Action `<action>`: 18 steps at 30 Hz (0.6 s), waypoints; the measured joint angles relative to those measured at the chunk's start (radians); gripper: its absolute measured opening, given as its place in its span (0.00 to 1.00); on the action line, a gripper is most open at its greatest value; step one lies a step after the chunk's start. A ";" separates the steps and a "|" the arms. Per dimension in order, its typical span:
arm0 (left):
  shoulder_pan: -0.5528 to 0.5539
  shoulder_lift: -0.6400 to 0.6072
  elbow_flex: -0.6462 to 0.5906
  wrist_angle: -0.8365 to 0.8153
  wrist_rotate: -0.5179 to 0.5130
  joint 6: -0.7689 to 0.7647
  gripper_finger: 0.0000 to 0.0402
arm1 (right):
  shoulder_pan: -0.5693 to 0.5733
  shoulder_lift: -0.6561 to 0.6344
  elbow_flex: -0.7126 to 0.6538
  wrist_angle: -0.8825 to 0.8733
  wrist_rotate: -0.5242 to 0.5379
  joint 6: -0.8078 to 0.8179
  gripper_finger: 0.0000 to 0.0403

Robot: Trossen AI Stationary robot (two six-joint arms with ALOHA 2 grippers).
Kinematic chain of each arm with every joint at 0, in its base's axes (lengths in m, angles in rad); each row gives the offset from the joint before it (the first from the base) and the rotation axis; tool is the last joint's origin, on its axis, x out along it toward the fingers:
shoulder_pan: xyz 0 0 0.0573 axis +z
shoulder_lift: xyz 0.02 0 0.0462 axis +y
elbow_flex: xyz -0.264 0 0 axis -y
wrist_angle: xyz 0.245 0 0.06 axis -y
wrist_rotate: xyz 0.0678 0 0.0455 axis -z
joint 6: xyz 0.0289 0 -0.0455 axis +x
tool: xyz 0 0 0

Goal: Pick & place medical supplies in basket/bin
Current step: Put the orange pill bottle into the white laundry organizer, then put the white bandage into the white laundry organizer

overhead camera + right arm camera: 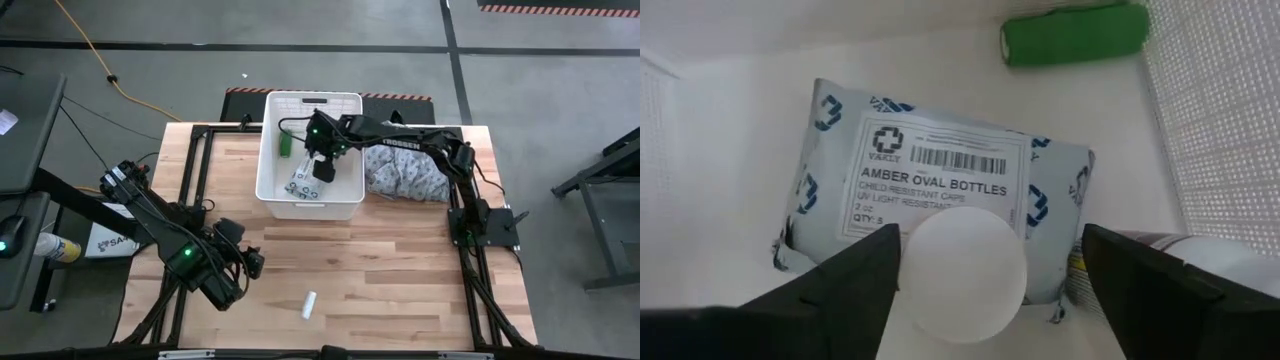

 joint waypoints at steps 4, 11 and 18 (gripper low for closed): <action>0.000 0.000 0.000 0.002 0.000 0.018 0.79 | 0.015 -0.003 0.000 0.000 0.047 -0.019 0.76; -0.009 0.000 0.000 0.036 0.002 0.041 0.79 | 0.063 -0.004 0.105 -0.066 0.058 -0.046 0.76; -0.058 0.000 0.000 0.225 0.052 0.181 0.79 | 0.148 -0.005 0.325 -0.176 0.056 -0.094 0.76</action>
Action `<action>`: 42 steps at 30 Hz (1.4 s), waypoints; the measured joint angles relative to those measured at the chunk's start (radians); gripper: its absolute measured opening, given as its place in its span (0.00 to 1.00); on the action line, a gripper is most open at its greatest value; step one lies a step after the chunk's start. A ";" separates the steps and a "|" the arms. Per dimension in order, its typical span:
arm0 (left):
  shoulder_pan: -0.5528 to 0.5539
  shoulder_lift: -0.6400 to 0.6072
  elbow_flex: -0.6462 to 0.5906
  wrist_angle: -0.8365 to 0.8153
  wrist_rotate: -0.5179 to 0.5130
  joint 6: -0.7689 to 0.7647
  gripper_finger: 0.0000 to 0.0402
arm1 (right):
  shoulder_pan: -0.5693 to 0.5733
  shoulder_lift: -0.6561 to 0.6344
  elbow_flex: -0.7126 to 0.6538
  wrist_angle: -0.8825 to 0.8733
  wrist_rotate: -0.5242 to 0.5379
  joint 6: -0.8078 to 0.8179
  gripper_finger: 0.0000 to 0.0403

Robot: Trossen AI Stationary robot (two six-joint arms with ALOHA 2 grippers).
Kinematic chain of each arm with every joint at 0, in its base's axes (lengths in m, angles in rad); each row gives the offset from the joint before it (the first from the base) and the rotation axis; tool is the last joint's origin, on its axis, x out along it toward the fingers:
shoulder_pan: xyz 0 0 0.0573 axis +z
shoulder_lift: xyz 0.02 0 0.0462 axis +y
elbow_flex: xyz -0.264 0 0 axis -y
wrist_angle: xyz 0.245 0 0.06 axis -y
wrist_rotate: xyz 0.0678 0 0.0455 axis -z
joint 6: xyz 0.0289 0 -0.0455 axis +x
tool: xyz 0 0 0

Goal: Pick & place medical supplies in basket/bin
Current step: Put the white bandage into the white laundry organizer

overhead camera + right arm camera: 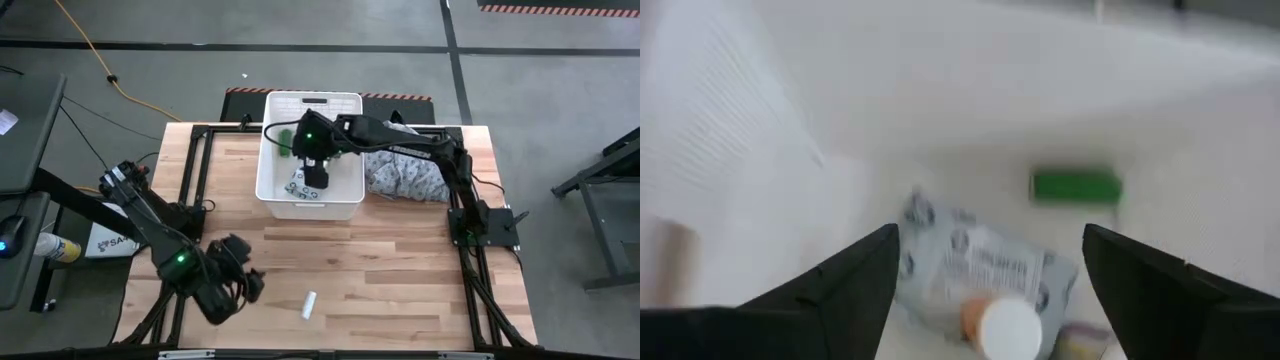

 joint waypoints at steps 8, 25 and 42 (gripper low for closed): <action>-0.086 0.004 0.000 0.284 -0.003 0.121 0.79 | 0.119 -0.048 0.146 -0.017 0.142 -0.032 0.76; -0.119 0.175 0.000 0.464 -0.020 0.200 0.79 | 0.318 -0.177 0.127 -0.225 0.295 0.203 0.76; 0.007 0.293 0.000 0.464 0.086 0.180 0.79 | 0.407 -0.179 0.127 -0.325 0.322 0.361 0.76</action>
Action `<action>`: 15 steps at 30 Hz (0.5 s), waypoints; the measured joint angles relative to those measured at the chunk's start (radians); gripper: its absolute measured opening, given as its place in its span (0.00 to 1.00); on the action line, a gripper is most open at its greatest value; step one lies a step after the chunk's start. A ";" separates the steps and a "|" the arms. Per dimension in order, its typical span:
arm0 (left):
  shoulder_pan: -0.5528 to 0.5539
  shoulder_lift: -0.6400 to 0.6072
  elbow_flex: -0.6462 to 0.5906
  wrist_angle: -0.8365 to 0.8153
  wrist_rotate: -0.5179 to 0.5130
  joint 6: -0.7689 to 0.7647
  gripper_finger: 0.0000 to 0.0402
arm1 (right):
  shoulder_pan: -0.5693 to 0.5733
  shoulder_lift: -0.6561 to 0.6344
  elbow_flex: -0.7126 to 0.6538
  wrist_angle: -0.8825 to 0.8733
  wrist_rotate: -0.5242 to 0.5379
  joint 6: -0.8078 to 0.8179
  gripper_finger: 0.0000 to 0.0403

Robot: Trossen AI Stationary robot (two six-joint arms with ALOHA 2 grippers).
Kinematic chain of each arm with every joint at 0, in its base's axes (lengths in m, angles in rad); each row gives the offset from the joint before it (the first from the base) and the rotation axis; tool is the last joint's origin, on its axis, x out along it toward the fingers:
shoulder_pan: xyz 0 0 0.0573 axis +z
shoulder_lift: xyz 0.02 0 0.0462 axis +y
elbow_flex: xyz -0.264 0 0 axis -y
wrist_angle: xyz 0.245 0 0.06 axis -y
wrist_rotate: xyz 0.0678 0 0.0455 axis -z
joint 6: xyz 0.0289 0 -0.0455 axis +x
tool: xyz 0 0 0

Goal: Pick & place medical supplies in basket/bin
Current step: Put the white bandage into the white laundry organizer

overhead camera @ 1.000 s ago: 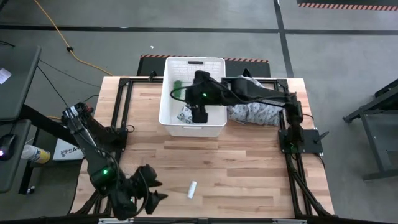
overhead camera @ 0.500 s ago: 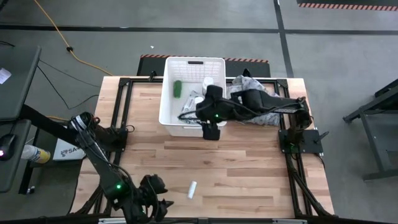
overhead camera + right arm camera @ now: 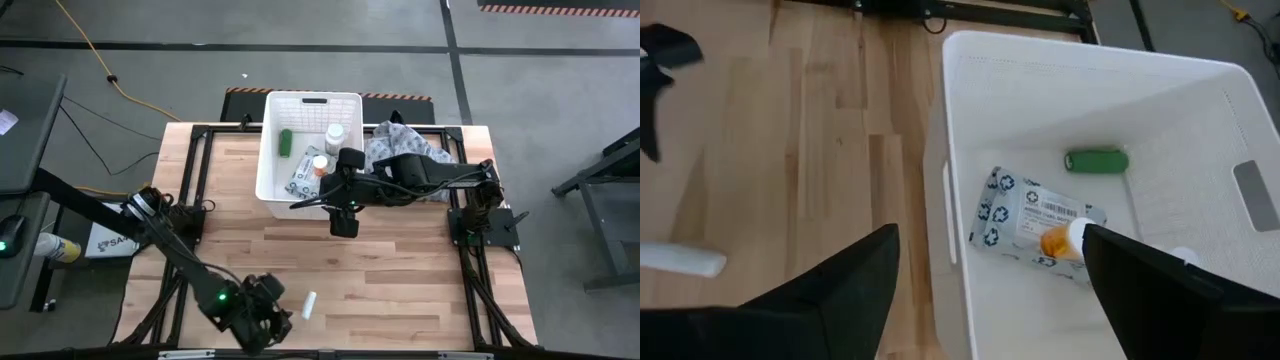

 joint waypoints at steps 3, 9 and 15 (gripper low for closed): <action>0.047 0.022 0.000 0.018 0.058 0.021 0.79 | 0.007 0.000 0.000 -0.016 -0.001 0.013 0.76; 0.135 0.070 -0.001 0.086 0.191 0.028 0.79 | 0.012 0.000 0.000 -0.040 -0.005 0.009 0.76; 0.186 0.115 0.001 0.193 0.245 0.021 0.79 | 0.012 0.000 0.000 -0.075 -0.004 -0.026 0.76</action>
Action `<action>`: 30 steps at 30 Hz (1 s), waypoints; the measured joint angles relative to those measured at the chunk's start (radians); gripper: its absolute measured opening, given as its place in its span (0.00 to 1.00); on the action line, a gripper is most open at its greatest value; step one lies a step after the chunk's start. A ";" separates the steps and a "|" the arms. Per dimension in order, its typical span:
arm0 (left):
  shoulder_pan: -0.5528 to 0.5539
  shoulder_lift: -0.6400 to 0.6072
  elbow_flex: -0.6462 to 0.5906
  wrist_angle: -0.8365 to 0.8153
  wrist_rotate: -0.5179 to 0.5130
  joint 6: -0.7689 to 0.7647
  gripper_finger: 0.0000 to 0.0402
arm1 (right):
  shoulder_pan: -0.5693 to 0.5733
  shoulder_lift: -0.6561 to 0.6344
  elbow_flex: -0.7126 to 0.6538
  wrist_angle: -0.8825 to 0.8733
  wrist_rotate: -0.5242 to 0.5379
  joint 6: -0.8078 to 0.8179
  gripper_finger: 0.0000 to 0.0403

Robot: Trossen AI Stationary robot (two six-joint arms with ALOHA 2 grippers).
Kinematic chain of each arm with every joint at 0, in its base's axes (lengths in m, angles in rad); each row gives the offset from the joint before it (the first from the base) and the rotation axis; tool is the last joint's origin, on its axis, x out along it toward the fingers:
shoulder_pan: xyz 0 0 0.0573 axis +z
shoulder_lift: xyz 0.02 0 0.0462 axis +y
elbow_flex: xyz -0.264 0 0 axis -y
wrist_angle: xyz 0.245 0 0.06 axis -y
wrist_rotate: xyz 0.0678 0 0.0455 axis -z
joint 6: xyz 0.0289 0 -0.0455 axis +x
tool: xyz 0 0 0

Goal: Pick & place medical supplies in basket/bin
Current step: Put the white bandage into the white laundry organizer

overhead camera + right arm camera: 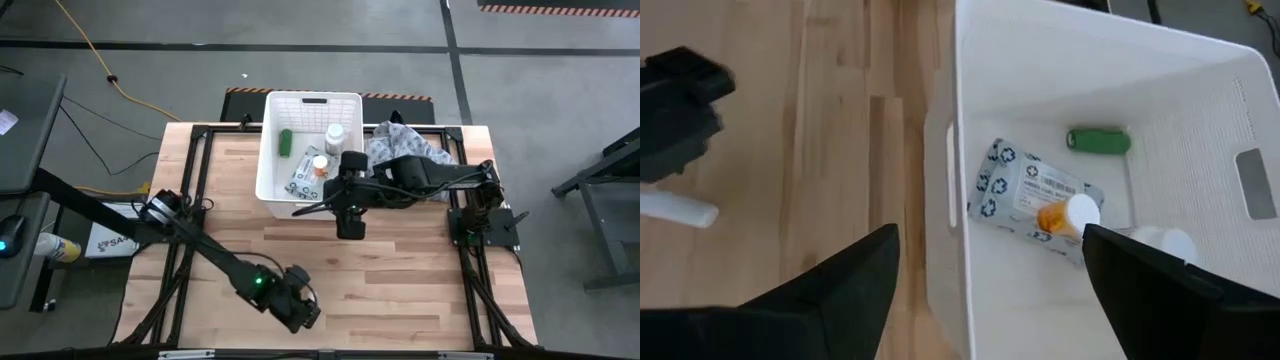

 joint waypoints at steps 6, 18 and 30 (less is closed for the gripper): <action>0.022 0.013 -0.002 -0.013 0.003 -0.029 0.79 | 0.000 0.000 0.000 -0.037 -0.014 -0.008 0.76; 0.030 0.049 -0.004 0.001 0.014 -0.125 0.79 | 0.000 0.000 0.000 -0.093 -0.016 -0.024 0.76; 0.030 0.113 -0.001 0.062 0.061 -0.176 0.79 | 0.000 0.000 0.000 -0.089 -0.017 -0.035 0.76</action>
